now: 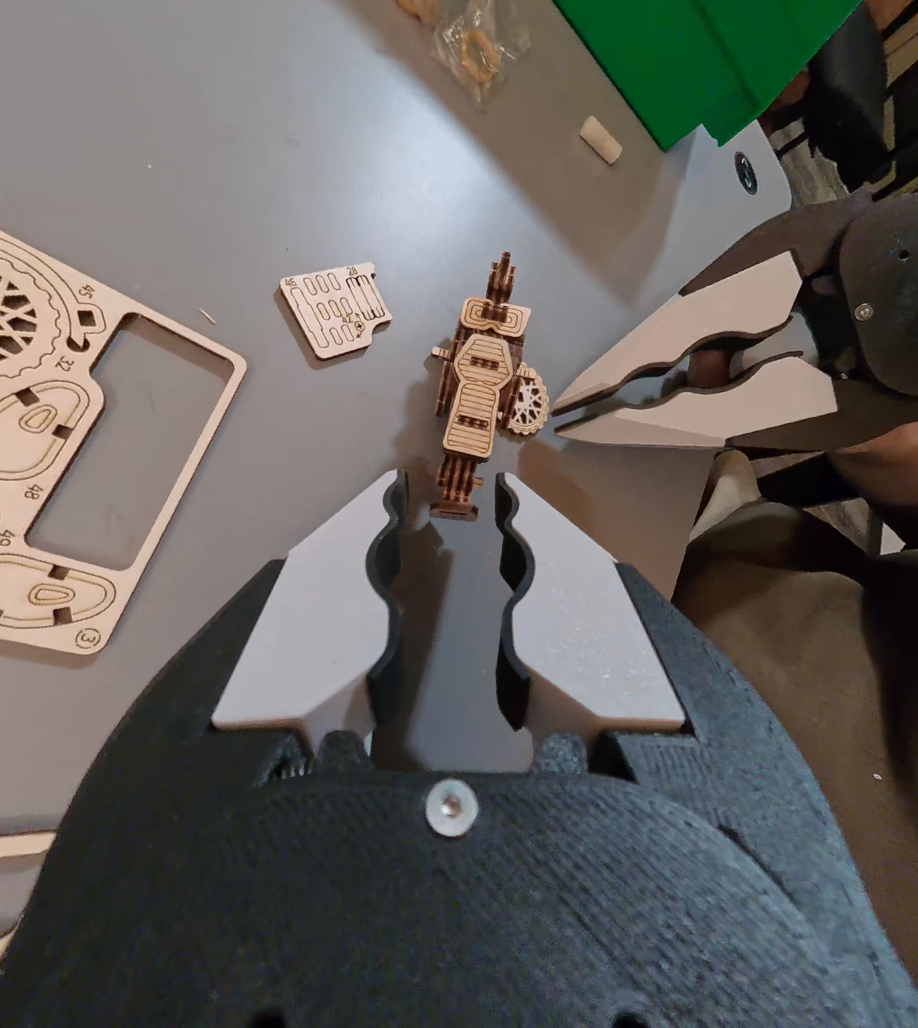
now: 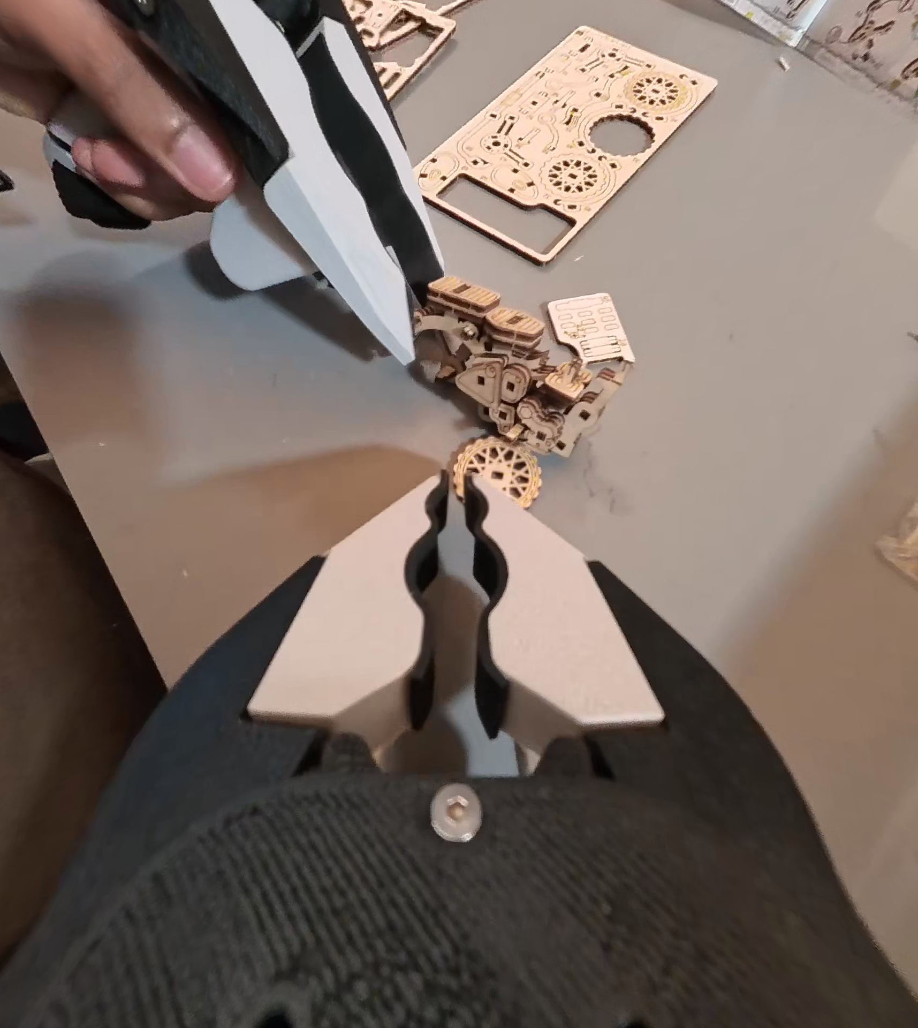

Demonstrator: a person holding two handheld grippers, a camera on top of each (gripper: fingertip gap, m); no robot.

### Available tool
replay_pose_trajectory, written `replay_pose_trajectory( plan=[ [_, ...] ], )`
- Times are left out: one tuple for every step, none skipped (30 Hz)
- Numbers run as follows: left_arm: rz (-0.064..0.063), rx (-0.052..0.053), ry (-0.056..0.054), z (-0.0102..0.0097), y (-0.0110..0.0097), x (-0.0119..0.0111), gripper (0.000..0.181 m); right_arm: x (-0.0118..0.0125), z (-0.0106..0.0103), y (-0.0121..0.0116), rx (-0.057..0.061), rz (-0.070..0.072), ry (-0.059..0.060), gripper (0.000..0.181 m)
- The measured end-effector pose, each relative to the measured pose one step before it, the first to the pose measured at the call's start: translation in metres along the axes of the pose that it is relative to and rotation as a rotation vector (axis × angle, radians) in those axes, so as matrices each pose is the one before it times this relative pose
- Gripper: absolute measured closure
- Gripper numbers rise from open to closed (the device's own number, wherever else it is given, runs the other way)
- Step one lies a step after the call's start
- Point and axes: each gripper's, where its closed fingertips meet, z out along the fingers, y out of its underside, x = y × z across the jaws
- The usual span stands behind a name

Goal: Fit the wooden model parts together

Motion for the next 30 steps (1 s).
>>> replay_pose_trajectory(
  plan=[
    [0.0016, -0.0003, -0.0010, 0.00031, 0.00025, -0.00040, 0.153, 0.00000, -0.00004, -0.00002, 0.0003, 0.0051, -0.0045, 0.176],
    [0.0020, -0.0010, 0.0030, 0.00067, 0.00037, 0.00029, 0.155, -0.00017, 0.00013, 0.00005, -0.0005, 0.0036, -0.0044, 0.174],
    [0.0026, 0.0001, 0.0045, 0.00064, 0.00032, 0.00062, 0.158, -0.00002, 0.00001, 0.00001, -0.0003, 0.0019, -0.0021, 0.171],
    [0.0006, -0.0025, 0.0046, 0.00070, 0.00069, 0.00050, 0.162, 0.00060, -0.00001, -0.00002, 0.0002, 0.0010, 0.0032, 0.167],
    [-0.0005, -0.0029, 0.0073, 0.00070, 0.00058, 0.00102, 0.164, 0.00101, 0.00015, 0.00005, -0.0004, -0.0012, 0.0077, 0.161],
    [-0.0050, 0.0006, 0.0062, 0.00042, 0.00004, 0.00067, 0.165, 0.00177, 0.00030, 0.00024, -0.0026, -0.0032, 0.0123, 0.155],
    [-0.0094, 0.0036, 0.0061, 0.00012, -0.00059, 0.00052, 0.165, 0.00222, 0.00075, 0.00068, -0.0062, -0.0036, 0.0161, 0.148],
    [-0.0123, 0.0044, 0.0094, 0.00016, -0.00057, 0.00061, 0.165, 0.00190, 0.00123, 0.00116, -0.0105, -0.0047, 0.0146, 0.142],
    [-0.0150, 0.0037, 0.0120, 0.00008, -0.00035, 0.00075, 0.166, 0.00090, 0.00177, 0.00172, -0.0152, -0.0062, 0.0075, 0.139],
    [-0.0187, 0.0052, 0.0138, 0.00004, -0.00065, 0.00074, 0.166, 0.00022, 0.00193, 0.00193, -0.0170, -0.0053, 0.0031, 0.138],
    [-0.0218, 0.0066, 0.0139, 0.00001, -0.00082, 0.00044, 0.166, 0.00037, 0.00111, -0.00001, -0.0040, -0.0051, 0.0035, 0.139],
    [-0.0241, 0.0084, 0.0152, -0.00005, -0.00093, 0.00037, 0.166, 0.00034, 0.00046, -0.00036, -0.0005, 0.0007, 0.0008, 0.141],
    [-0.0276, 0.0101, 0.0180, -0.00031, -0.00124, 0.00042, 0.166, 0.00080, 0.00030, -0.00002, -0.0007, 0.0078, -0.0002, 0.144],
    [-0.0292, 0.0122, 0.0204, -0.00055, -0.00171, 0.00059, 0.166, 0.00160, -0.00004, 0.00014, -0.0004, 0.0124, 0.0020, 0.149],
    [-0.0280, 0.0138, 0.0207, -0.00074, -0.00188, 0.00055, 0.167, 0.00101, -0.00013, -0.00003, 0.0006, 0.0126, -0.0017, 0.151],
    [-0.0253, 0.0145, 0.0171, -0.00102, -0.00216, 0.00010, 0.167, 0.00028, -0.00018, -0.00008, 0.0014, 0.0095, -0.0066, 0.151],
    [-0.0218, 0.0121, 0.0119, -0.00110, -0.00173, -0.00048, 0.167, 0.00008, -0.00023, -0.00019, 0.0014, 0.0072, -0.0059, 0.151],
    [-0.0173, 0.0117, 0.0099, -0.00110, -0.00174, -0.00057, 0.167, 0.00003, -0.00027, -0.00003, 0.0015, 0.0046, -0.0034, 0.151],
    [-0.0158, 0.0125, 0.0105, -0.00121, -0.00180, -0.00019, 0.167, -0.00002, -0.00030, 0.00002, 0.0012, 0.0017, -0.0014, 0.151],
    [-0.0152, 0.0128, 0.0117, -0.00105, -0.00191, 0.00007, 0.167, -0.00015, -0.00025, -0.00017, 0.0016, -0.0011, -0.0002, 0.151],
    [-0.0145, 0.0128, 0.0107, -0.00097, -0.00192, 0.00012, 0.167, -0.00011, -0.00038, -0.00031, 0.0032, -0.0031, 0.0014, 0.151],
    [-0.0141, 0.0122, 0.0093, -0.00086, -0.00189, 0.00002, 0.167, -0.00044, -0.00034, -0.00051, 0.0037, -0.0043, 0.0004, 0.151],
    [-0.0119, 0.0114, 0.0099, -0.00068, -0.00165, 0.00032, 0.167, -0.00063, -0.00043, -0.00050, 0.0044, -0.0046, -0.0017, 0.151],
    [-0.0119, 0.0106, 0.0093, -0.00045, -0.00151, 0.00032, 0.167, -0.00071, -0.00056, -0.00076, 0.0057, -0.0045, -0.0018, 0.152],
    [-0.0133, 0.0106, 0.0096, -0.00038, -0.00153, 0.00051, 0.167, -0.00027, -0.00067, -0.00077, 0.0068, -0.0033, 0.0005, 0.151],
    [-0.0146, 0.0125, 0.0131, -0.00023, -0.00166, 0.00097, 0.167, 0.00005, -0.00082, -0.00125, 0.0091, -0.0026, 0.0019, 0.151],
    [-0.0174, 0.0135, 0.0150, -0.00009, -0.00186, 0.00124, 0.167, 0.00011, -0.00101, -0.00179, 0.0126, -0.0029, 0.0020, 0.151],
    [-0.0172, 0.0123, 0.0158, 0.00010, -0.00166, 0.00140, 0.167, 0.00030, -0.00119, -0.00235, 0.0160, -0.0021, 0.0029, 0.151],
    [-0.0184, 0.0147, 0.0220, 0.00011, -0.00193, 0.00225, 0.167, 0.00051, -0.00129, -0.00296, 0.0190, -0.0001, 0.0025, 0.151],
    [-0.0267, 0.0195, 0.0355, 0.00020, -0.00262, 0.00395, 0.167, 0.00015, -0.00142, -0.00363, 0.0228, 0.0013, -0.0002, 0.151]
  ],
)
